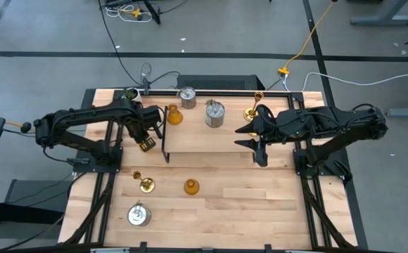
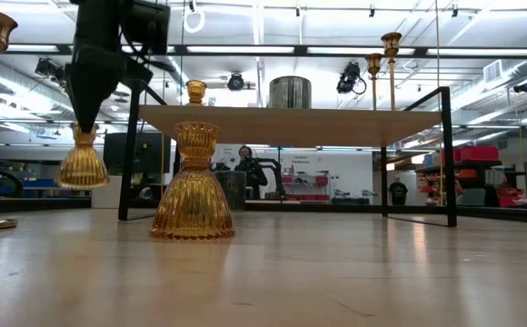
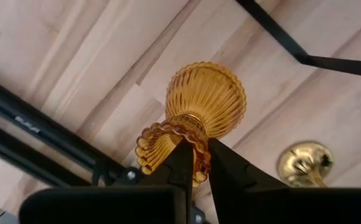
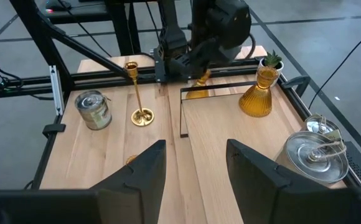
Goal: Pick & Place candle stick holders
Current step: Put the left glass candle holder on the shelf aligned with the other glass candle holder
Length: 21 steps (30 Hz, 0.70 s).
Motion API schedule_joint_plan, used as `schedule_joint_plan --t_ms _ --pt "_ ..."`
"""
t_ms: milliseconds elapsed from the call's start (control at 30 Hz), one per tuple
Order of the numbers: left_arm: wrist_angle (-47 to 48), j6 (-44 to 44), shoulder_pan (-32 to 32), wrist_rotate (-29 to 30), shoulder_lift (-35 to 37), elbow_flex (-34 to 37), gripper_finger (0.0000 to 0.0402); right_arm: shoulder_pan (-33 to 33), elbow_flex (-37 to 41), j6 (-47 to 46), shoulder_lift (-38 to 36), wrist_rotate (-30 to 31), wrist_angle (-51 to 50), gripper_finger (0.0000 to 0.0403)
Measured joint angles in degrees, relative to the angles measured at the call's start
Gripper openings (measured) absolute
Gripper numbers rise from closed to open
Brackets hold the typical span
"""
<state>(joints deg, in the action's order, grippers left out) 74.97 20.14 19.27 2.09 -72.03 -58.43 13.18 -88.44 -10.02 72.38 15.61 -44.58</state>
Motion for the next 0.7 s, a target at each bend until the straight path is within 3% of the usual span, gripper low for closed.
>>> schedule_joint_plan --t_ms 533,700 --pt "15.2 -0.4 0.0 2.1 0.0 -21.2 0.0037 0.0 0.0 0.0 0.0 0.0 0.0 0.0168" --pt "15.2 -0.7 0.0 2.2 0.0 -26.8 0.0037 0.0 0.0 0.0 0.0 0.0 0.0 0.0168"
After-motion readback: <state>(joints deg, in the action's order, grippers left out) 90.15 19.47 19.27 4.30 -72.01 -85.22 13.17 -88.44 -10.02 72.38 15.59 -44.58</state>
